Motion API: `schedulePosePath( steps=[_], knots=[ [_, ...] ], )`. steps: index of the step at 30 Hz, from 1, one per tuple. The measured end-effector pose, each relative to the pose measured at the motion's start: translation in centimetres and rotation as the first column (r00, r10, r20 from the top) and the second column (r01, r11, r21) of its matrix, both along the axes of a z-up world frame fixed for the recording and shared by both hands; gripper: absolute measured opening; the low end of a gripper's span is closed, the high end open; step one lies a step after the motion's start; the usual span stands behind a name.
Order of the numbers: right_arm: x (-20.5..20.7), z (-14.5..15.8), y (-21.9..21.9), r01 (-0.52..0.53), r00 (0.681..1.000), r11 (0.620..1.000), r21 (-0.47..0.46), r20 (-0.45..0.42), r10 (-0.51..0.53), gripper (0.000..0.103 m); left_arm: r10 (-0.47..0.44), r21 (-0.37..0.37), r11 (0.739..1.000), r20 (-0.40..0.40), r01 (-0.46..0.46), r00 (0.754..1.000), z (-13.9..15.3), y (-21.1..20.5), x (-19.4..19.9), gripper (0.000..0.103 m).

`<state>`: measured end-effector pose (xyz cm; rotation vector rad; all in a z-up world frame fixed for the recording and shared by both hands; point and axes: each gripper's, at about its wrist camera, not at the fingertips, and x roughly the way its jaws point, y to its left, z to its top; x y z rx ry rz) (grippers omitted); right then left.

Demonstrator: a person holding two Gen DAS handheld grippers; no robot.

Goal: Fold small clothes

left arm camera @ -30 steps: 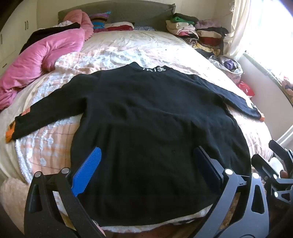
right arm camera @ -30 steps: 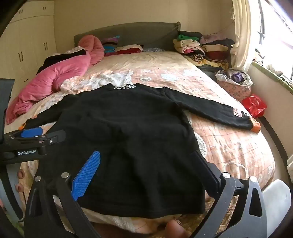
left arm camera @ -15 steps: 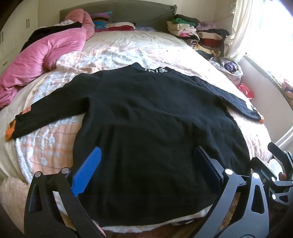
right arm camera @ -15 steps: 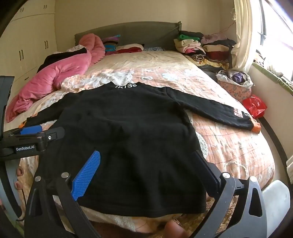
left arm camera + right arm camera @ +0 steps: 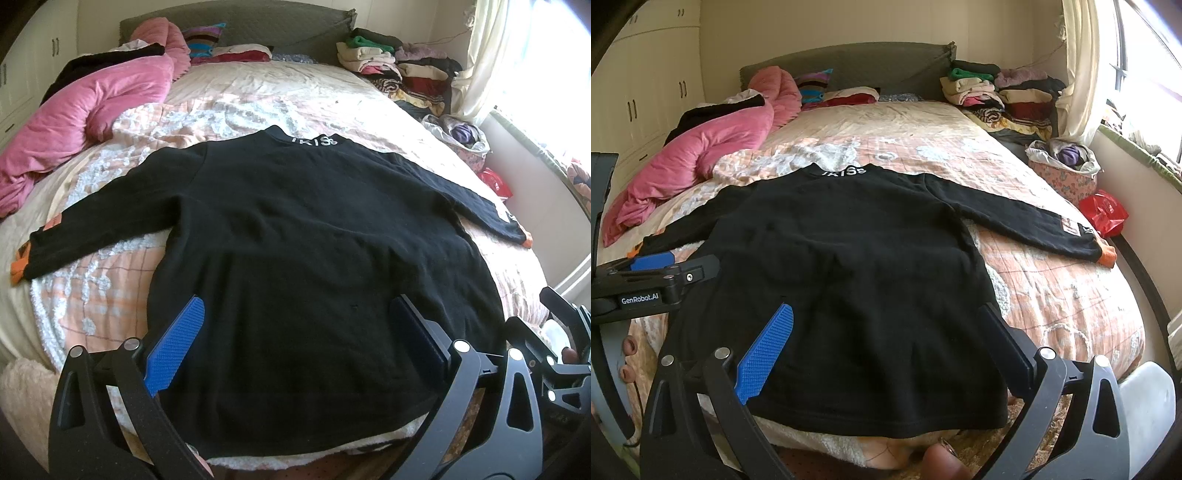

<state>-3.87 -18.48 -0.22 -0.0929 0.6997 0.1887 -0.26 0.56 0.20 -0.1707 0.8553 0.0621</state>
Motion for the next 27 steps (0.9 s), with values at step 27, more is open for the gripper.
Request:
schedulePosePath(
  steps=[27],
  knots=[
    [0.07,0.05,0.1,0.001,1.0,1.0,-0.002,-0.001,-0.001,0.099,0.001,0.007,1.0,0.002,-0.001,1.0,0.13,0.47,0.11,0.095]
  ],
)
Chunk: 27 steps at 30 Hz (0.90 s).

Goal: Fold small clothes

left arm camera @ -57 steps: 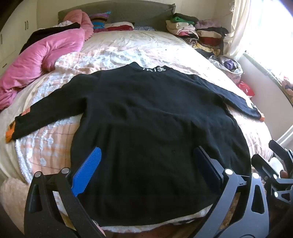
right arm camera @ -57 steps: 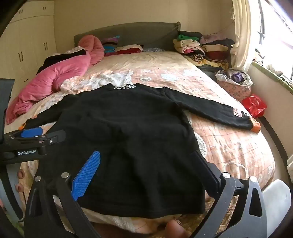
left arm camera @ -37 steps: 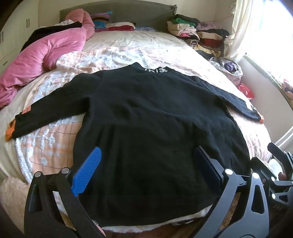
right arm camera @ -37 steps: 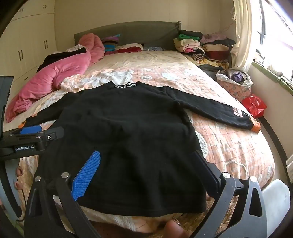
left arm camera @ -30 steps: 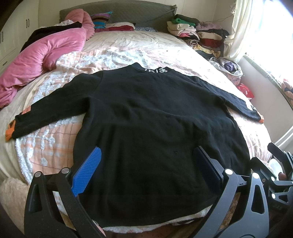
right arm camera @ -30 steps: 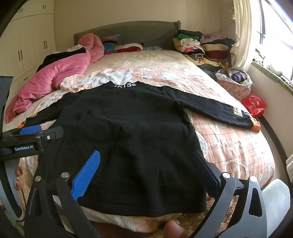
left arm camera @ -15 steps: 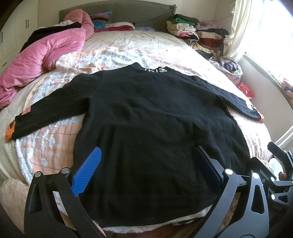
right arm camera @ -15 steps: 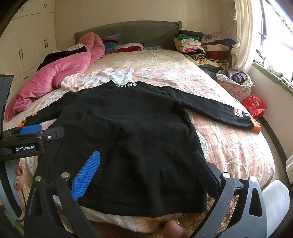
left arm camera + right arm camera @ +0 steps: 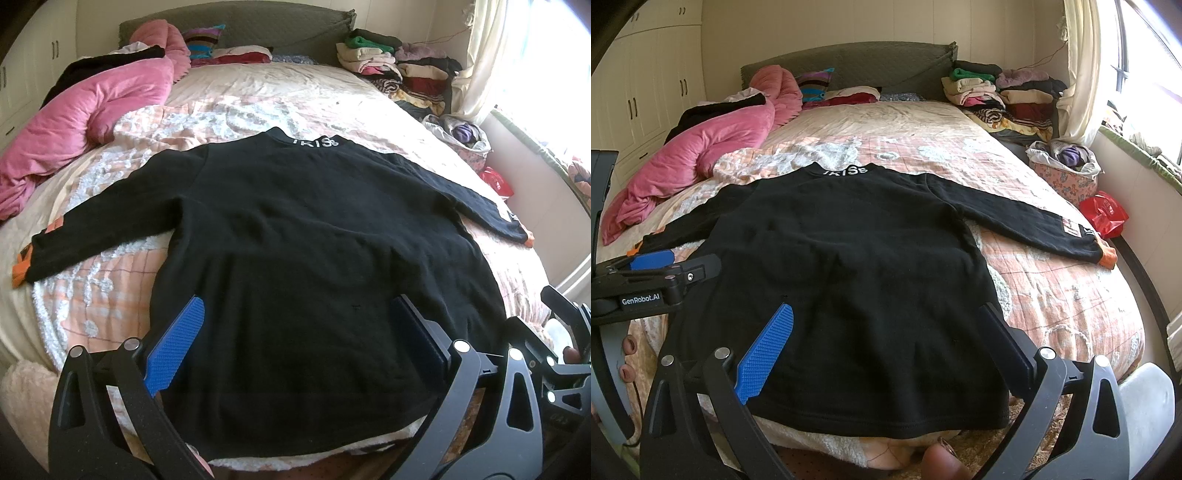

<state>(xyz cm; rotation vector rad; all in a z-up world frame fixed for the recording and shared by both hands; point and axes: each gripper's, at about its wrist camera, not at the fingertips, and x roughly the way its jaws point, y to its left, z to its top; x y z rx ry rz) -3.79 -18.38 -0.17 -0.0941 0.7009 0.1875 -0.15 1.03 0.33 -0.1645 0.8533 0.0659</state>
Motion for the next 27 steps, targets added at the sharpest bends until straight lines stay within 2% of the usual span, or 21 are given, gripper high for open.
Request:
schedulePosePath(
  steps=[27],
  knots=[
    [0.87,-0.29,0.12,0.003,1.0,1.0,-0.009,-0.001,-0.003,0.099,0.006,0.011,1.0,0.008,-0.006,1.0,0.17,0.56,0.38,0.095]
  ],
)
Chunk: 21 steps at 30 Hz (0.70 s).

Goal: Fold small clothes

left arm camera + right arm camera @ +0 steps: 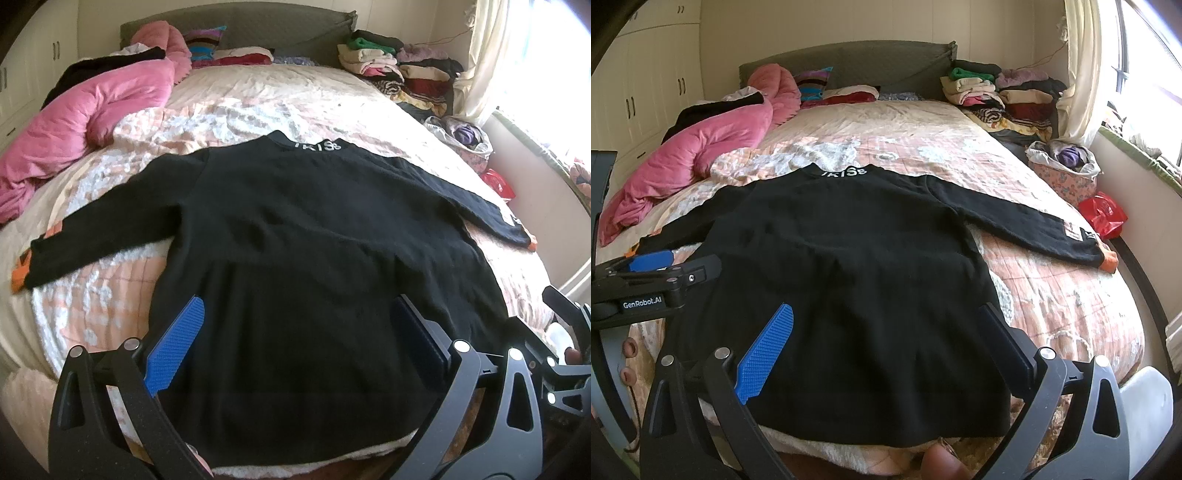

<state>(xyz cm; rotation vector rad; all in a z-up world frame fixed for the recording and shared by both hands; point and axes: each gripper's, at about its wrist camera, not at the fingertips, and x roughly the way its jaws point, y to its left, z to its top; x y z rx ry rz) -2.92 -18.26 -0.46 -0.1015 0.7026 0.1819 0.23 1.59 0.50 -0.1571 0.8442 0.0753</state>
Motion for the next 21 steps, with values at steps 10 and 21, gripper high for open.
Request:
schedulePosePath(
  steps=[10,21],
  knots=[
    [2.3,1.3,0.3,0.002,1.0,1.0,-0.001,0.005,-0.002,0.099,0.015,-0.024,1.0,-0.006,-0.015,1.0,0.2,1.0,2.8,0.095],
    [5.0,2.4,0.6,0.004,1.0,1.0,0.005,0.019,-0.004,0.099,0.009,-0.018,1.0,0.005,-0.009,1.0,1.0,1.4,5.3,0.095]
  ],
)
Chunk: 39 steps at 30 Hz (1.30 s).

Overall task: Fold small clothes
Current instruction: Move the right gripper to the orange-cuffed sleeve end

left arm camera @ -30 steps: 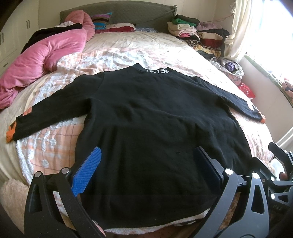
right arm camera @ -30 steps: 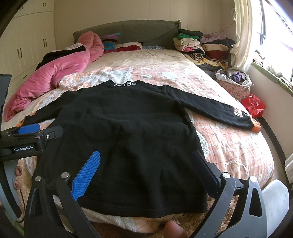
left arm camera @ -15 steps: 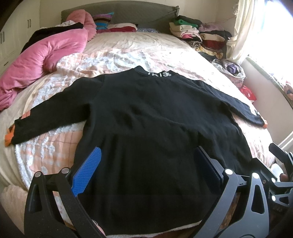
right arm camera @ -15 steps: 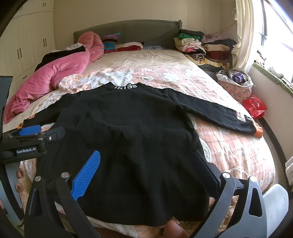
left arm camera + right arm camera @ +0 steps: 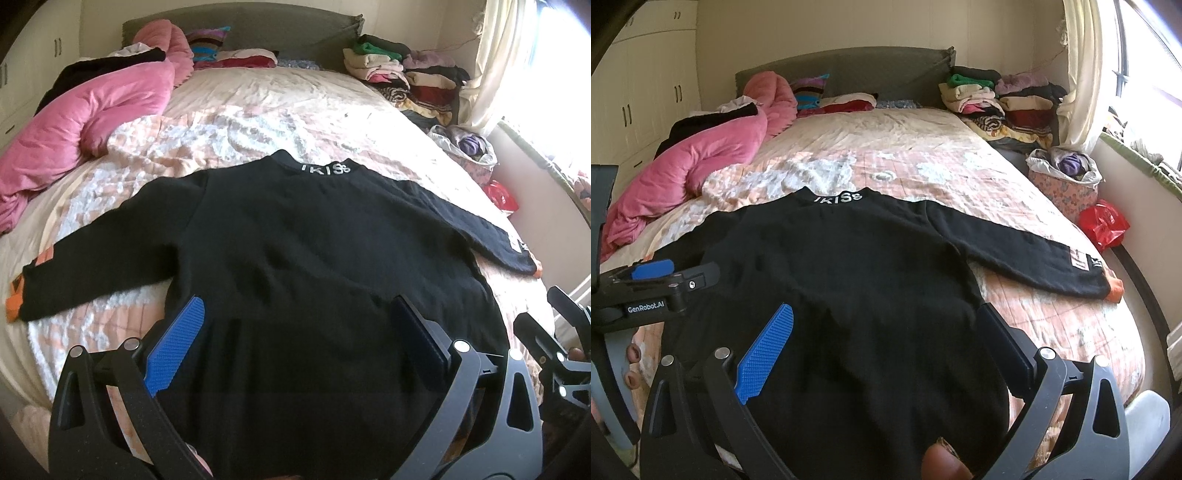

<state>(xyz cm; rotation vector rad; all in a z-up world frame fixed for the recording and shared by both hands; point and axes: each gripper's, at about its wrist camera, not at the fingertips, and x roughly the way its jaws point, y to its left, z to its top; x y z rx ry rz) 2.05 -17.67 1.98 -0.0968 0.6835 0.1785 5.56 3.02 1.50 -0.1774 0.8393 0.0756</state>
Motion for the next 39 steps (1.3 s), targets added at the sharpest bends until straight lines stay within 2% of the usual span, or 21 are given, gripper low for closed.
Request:
schedulePosePath(
  steps=[12,20,30,34,39],
  knots=[
    [3.1,1.2,0.3,-0.003,1.0,1.0,0.016,0.002,0.003,0.099,0.016,0.005,1.0,0.034,-0.017,0.999,2.2,0.3,3.9,0.095],
    [6.2,3.5,-0.4,0.034,0.999,0.999,0.041,0.033,-0.035,0.099,0.017,0.011,1.0,0.044,-0.018,0.999,3.5,0.6,6.3,0.095],
    [11.2,7.3,-2.0,0.068,0.995,0.989,0.133,0.067,-0.077,0.099,-0.003,0.041,0.999,0.049,0.001,0.999,4.8,0.1,9.7,0.095],
    [12.8,8.6,-2.6,0.085,0.991,0.987,0.139,0.09,-0.098,0.099,-0.001,0.041,0.999,0.05,-0.001,0.999,5.2,0.1,11.5,0.095],
    [14.6,8.8,-4.2,0.126,0.986,0.978,0.168,0.084,-0.142,0.099,-0.014,0.024,1.0,0.048,0.013,0.999,5.1,-0.7,13.7,0.095]
  ],
)
